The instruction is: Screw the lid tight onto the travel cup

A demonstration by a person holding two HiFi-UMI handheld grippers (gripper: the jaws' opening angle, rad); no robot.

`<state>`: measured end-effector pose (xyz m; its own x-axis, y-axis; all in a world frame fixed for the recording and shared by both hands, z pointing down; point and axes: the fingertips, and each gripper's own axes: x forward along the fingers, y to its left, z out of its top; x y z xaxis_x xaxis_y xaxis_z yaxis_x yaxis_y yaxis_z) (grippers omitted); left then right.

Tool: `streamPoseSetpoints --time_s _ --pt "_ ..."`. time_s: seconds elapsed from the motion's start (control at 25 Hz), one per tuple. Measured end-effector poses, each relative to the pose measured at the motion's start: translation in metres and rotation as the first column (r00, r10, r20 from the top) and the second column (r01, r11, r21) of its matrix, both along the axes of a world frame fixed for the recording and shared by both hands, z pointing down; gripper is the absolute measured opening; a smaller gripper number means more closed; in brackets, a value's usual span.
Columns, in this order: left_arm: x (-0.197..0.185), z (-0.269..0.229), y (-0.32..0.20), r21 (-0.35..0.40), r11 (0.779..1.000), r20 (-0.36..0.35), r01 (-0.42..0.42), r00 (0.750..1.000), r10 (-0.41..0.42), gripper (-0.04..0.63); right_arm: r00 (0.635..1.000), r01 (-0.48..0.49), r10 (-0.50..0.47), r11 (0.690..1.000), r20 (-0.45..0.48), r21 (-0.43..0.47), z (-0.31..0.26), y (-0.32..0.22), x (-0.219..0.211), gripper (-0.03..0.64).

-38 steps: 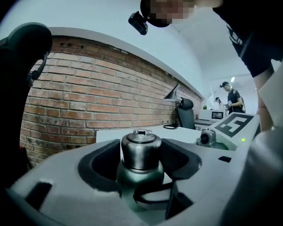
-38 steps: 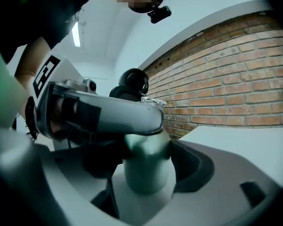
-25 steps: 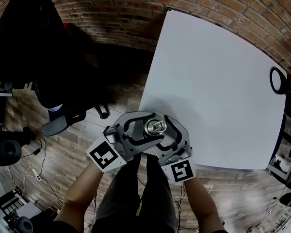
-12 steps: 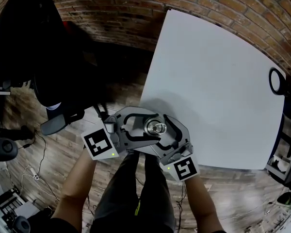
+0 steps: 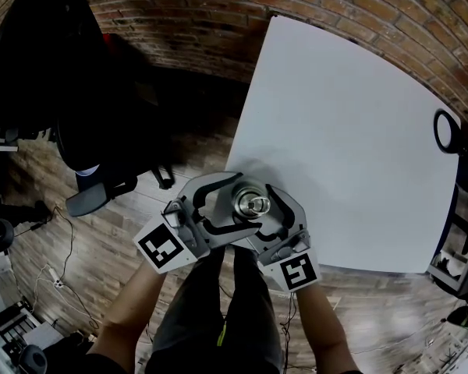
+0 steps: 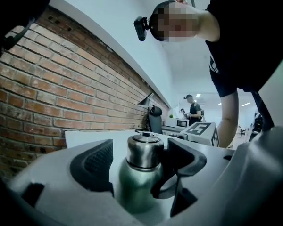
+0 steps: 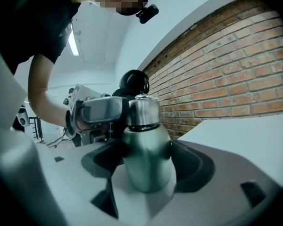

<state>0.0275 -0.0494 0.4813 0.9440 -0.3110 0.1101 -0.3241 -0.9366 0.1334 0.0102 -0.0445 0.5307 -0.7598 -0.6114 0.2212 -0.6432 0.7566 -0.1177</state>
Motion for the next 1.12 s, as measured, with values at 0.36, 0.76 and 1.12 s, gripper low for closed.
streamPoseSetpoints --time_s 0.36,0.76,1.12 --pt "0.003 -0.003 0.001 0.036 0.945 0.070 0.326 0.942 -0.328 0.347 0.998 -0.059 0.059 0.998 -0.009 0.009 0.000 0.002 0.000 0.308" --pt "0.008 -0.009 -0.012 0.110 0.880 0.092 0.462 0.877 -0.472 0.262 0.998 -0.068 0.069 0.998 -0.015 0.018 -0.001 0.004 0.000 0.308" --pt "0.013 -0.010 -0.007 0.118 0.966 0.039 0.232 0.971 -0.238 0.261 0.998 -0.051 0.052 0.999 -0.019 0.011 0.001 0.004 -0.001 0.308"
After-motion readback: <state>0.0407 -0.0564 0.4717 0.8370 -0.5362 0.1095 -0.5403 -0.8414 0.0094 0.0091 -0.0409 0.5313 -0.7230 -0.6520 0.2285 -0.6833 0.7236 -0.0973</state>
